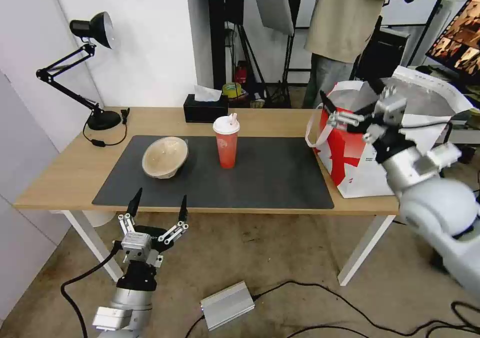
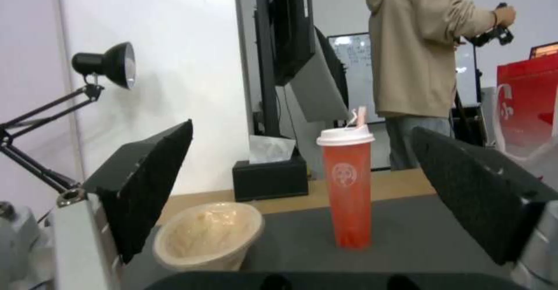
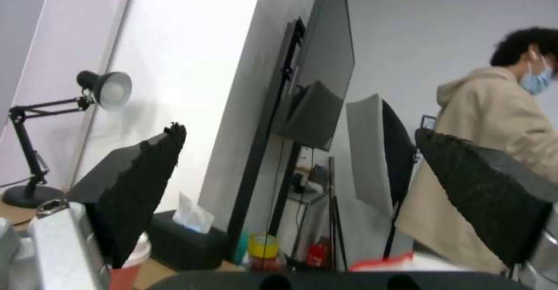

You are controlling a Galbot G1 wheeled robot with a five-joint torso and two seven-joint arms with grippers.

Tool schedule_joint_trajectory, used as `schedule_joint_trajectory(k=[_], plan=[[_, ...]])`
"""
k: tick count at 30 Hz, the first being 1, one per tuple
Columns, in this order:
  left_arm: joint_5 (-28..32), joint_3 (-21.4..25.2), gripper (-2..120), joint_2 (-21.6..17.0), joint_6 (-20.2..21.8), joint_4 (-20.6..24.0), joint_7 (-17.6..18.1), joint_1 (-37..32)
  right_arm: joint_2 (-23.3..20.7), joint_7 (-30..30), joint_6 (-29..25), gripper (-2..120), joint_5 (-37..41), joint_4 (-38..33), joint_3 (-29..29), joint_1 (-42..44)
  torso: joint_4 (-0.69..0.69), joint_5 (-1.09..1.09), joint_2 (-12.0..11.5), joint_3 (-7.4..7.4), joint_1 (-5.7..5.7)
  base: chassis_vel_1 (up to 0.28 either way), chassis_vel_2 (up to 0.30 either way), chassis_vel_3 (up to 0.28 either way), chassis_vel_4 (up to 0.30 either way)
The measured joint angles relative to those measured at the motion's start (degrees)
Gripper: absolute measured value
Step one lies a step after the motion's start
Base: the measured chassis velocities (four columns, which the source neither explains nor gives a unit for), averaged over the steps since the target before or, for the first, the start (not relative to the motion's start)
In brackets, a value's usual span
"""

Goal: Pick up the trash from the table and place it into the takeout bag.

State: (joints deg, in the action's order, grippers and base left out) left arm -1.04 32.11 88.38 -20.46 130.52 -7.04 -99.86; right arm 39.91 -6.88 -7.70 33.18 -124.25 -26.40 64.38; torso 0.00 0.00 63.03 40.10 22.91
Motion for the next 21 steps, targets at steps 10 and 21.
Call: schedule_joint_trajectory(k=[10,21], plan=[[-0.09,-0.22,100,-0.29,0.21,0.60,-0.05,0.12,10.01,3.20,-3.85,100,-10.33,-4.83,-4.90,15.48,0.00,-0.01,0.00,0.00,0.00,0.000,0.000,0.000,0.000],[0.01,0.02,100,-0.45,-0.41,0.63,-0.14,0.07,20.86,4.58,-9.14,100,-21.91,-5.63,-2.75,26.03,0.01,-0.01,0.00,0.00,0.00,0.000,0.000,0.000,0.000]])
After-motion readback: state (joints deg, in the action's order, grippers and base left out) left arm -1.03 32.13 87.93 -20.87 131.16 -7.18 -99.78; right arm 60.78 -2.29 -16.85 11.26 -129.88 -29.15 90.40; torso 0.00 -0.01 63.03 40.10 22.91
